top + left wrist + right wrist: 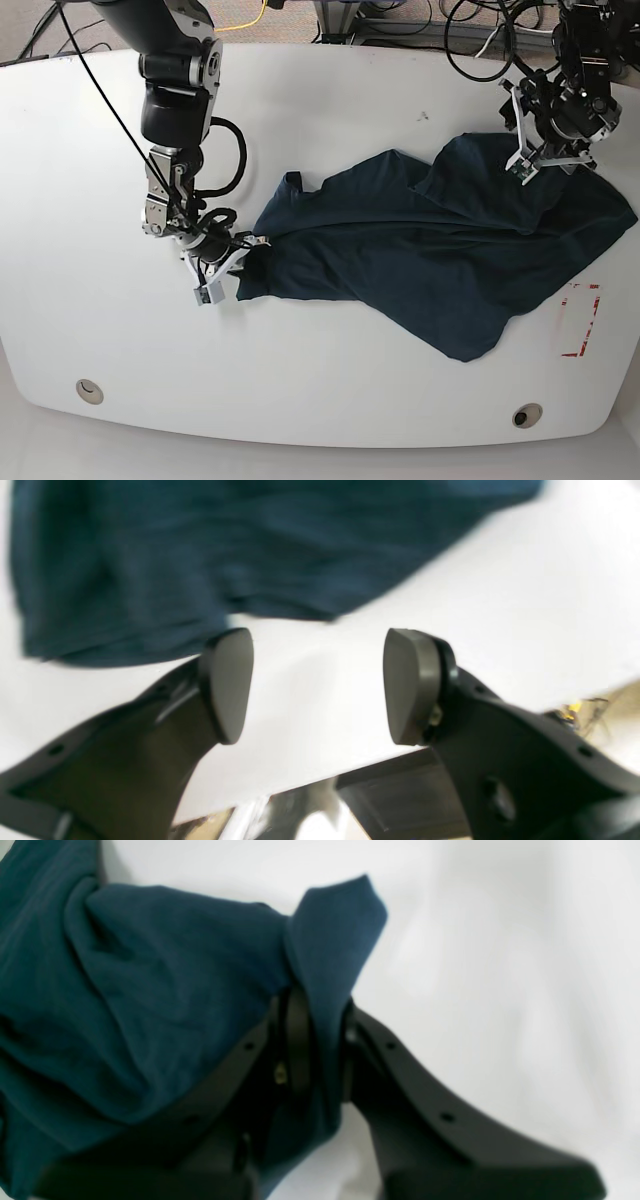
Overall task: Layout the t-shirt on the table in an organized manner, then fold the t-shirt properly
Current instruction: 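Drag the grasped fabric with the left gripper away from the right gripper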
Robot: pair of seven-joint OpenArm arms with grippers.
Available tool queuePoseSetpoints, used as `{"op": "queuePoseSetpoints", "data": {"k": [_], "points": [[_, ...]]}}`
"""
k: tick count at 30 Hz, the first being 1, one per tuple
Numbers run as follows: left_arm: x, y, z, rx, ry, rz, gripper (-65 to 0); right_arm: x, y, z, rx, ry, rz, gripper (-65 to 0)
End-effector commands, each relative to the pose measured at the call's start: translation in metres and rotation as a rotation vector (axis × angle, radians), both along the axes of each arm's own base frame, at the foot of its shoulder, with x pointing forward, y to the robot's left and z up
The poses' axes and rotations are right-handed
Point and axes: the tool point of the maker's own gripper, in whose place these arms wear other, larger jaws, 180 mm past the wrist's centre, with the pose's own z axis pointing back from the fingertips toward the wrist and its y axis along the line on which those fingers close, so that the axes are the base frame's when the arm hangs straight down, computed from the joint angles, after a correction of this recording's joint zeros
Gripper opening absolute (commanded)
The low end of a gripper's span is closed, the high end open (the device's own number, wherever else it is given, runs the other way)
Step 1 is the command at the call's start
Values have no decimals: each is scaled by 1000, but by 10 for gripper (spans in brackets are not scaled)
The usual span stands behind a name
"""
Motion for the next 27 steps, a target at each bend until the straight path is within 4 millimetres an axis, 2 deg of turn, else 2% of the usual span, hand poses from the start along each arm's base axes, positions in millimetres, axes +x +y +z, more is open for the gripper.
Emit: {"op": "queuePoseSetpoints", "data": {"k": [1,5,13,17,21,27], "points": [[-4,3,3,15,0,-9,-265,14,-3,17,1,-49,-6,-580],[-3,-6,0,-25,-21,-7,-265,14,-2,17,3,-49,-5,-580],[-1,-12,-7,-59,-37,-20,-265,14,-2,17,3,-49,-5,-580],[0,-25,-10,-81,-37,-57,-265,14,-2,17,3,-49,-5,-580],[0,-25,-10,-66,-36,-66,-265,14,-2,17,4,-49,-6,-580],[15,-29,-8,-29,-72,-100,-265,14,-2,18,6,-49,-6,-580]]}}
